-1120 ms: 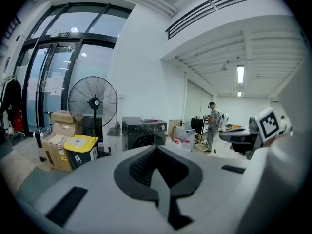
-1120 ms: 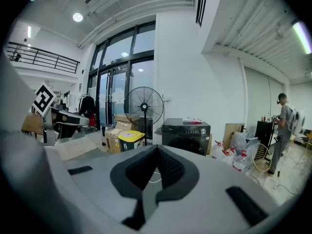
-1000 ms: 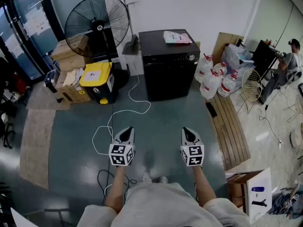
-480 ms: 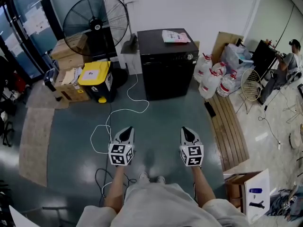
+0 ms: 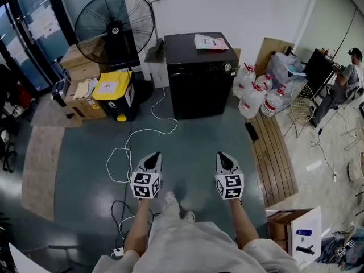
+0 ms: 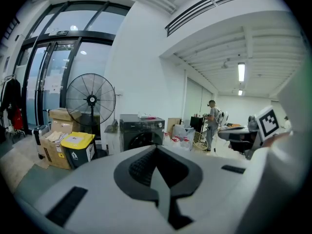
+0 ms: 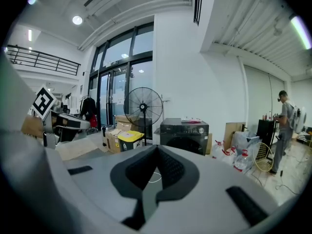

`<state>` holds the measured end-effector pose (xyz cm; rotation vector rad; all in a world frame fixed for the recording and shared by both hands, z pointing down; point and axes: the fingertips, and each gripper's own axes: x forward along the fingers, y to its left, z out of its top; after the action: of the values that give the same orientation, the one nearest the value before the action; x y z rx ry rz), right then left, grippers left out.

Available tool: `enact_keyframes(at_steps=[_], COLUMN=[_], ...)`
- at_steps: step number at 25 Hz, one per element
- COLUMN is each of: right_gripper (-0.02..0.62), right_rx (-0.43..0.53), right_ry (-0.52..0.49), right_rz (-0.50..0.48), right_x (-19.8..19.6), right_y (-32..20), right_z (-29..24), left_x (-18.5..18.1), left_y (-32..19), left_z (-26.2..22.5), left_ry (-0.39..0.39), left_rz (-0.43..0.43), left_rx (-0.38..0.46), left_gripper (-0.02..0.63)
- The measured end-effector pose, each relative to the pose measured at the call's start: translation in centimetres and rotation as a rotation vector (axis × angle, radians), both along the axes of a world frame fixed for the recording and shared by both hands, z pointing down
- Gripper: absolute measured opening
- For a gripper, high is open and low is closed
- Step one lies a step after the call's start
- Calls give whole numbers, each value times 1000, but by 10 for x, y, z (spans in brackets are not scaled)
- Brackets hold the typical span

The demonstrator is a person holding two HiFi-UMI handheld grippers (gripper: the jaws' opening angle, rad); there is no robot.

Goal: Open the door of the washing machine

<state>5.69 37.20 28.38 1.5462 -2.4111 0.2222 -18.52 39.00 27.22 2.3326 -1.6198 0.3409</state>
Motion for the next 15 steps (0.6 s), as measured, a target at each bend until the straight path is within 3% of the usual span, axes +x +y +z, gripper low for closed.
enact_keyframes(at_steps=[7,15], right_gripper=[-2,-2], right_rx=[-9,-10], right_ry=[7,21], right_rz=[15,38], right_x=[3,-17], right_y=[-30,-99], right_z=[9,13], left_x=[2,-11], left_y=[-32,-112], left_z=[10,15], left_ry=[2,14], left_rz=[15,57], left_rx=[-10,-9], left_gripper=[8,8])
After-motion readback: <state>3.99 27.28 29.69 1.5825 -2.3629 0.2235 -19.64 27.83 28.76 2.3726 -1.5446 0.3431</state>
